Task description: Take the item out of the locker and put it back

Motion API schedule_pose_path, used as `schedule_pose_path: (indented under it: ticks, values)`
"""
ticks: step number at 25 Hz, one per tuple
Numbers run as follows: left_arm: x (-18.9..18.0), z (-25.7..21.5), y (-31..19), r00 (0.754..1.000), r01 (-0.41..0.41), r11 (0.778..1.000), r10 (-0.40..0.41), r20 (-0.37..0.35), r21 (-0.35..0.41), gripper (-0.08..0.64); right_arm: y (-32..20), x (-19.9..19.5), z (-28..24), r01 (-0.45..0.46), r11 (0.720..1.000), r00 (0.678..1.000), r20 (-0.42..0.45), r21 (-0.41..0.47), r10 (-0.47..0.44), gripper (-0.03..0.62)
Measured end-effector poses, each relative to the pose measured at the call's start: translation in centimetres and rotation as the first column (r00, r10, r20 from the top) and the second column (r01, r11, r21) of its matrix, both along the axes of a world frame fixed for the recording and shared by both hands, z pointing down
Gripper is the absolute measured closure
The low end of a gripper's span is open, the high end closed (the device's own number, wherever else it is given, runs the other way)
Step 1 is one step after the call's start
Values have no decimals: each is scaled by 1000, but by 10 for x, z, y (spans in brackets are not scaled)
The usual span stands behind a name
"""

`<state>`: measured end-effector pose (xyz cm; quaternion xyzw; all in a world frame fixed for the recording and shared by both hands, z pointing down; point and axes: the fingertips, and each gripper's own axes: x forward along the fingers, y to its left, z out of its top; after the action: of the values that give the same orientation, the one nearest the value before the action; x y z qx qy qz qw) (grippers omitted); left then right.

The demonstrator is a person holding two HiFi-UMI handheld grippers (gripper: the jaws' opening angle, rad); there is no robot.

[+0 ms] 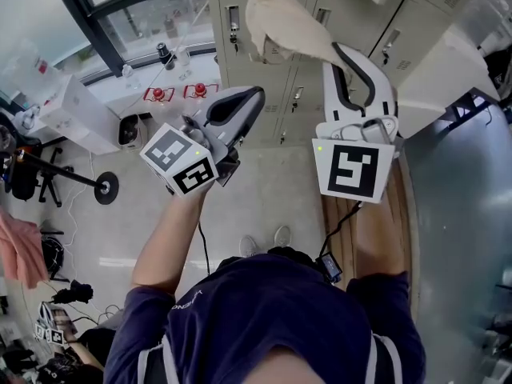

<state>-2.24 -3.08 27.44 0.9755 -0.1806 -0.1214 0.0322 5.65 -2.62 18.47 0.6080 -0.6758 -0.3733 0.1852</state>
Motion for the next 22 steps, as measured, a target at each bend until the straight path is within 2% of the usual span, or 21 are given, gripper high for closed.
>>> schedule_pose_path:
  ticks: [8,14,22]
  values:
    - [22,22,14,1000,21,999,-20,17,-45,557,12,22,29,45,998,998,38,-34,-43,569]
    - [44,24,15,999,50,996,-50,2,-71,557,19,48,42,100,993,994,57,-64,-97,571]
    - [65,30,9,997,78,994,-77,12,-82,557,15,79,63,115,988,992,66,-103,-109,571]
